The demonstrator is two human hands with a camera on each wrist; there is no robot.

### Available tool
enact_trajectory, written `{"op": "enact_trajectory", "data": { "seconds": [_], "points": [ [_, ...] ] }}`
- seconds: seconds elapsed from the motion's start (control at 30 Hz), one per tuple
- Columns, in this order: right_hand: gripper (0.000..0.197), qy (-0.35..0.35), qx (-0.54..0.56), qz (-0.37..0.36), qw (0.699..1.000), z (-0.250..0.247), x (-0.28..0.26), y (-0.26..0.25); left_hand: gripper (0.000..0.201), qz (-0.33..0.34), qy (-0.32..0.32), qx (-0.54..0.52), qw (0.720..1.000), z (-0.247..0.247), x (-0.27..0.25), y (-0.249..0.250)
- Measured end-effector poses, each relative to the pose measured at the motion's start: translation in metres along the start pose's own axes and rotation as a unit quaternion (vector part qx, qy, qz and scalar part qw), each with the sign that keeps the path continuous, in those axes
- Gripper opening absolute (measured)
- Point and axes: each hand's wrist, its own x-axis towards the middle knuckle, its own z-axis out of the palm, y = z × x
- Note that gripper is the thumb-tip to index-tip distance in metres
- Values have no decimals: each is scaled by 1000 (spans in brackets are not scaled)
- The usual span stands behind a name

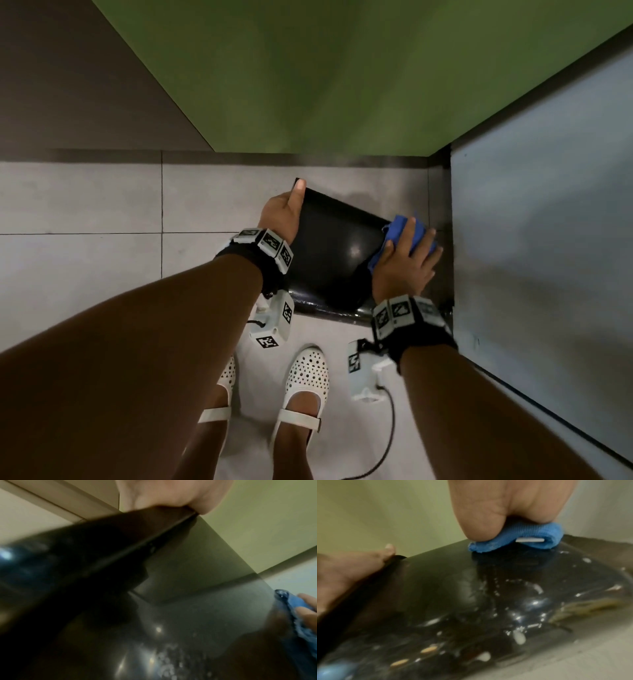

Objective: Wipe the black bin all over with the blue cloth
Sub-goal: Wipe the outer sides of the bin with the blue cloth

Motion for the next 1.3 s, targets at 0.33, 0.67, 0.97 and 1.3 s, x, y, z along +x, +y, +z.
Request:
{"op": "enact_trajectory", "data": {
  "seconds": [0.33, 0.67, 0.97, 1.3],
  "points": [
    [66, -9, -55, -219, 974, 42, -70, -50, 42, -1, -7, 18, 1000, -1, 0, 2],
    [57, -23, -23, -168, 985, 14, -13, -15, 43, 8, 28, 0, 1000, 3, 0, 1],
    [60, 91, 229, -14, 969, 6, -4, 22, 50, -2, 30, -15, 999, 2, -9, 9],
    [66, 43, 73, -51, 995, 4, 0, 21, 75, -136, -61, -68, 987, -11, -73, -33]
  ]
}}
